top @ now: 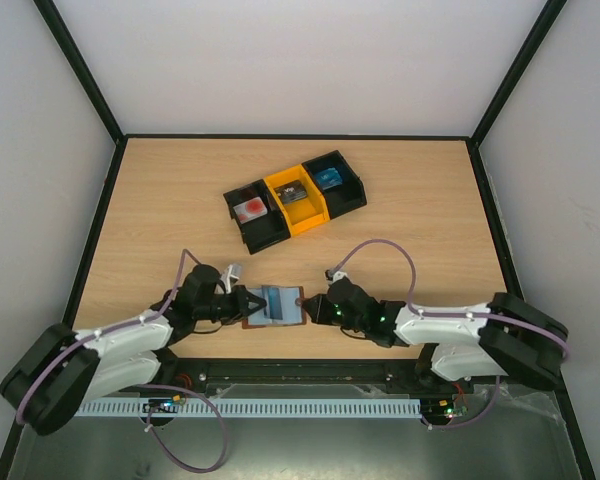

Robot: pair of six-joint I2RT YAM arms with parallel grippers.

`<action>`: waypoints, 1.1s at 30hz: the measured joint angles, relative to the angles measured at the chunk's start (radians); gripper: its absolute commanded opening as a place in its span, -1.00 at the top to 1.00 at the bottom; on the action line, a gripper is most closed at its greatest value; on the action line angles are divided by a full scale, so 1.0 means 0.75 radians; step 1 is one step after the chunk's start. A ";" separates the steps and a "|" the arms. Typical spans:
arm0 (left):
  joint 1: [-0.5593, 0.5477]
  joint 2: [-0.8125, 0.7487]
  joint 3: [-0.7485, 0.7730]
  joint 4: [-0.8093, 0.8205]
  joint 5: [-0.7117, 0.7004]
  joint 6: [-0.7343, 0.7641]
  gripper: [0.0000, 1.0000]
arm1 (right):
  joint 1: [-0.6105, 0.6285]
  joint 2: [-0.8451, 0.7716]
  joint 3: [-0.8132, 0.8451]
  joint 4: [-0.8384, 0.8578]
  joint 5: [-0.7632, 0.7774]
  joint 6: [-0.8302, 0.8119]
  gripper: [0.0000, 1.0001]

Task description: Take the credit cards out of the card holder

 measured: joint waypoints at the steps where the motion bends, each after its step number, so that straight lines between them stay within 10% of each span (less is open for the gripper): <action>1: 0.003 -0.044 0.011 -0.043 -0.016 0.005 0.95 | 0.000 -0.041 -0.005 -0.004 0.008 -0.009 0.71; 15: 0.038 -0.386 0.271 -0.474 -0.034 0.113 0.95 | 0.000 -0.549 -0.013 -0.024 0.142 -0.514 0.39; 33: 0.043 -0.484 0.282 -0.528 0.275 0.037 0.95 | 0.000 -0.587 -0.081 0.222 0.075 -1.614 0.24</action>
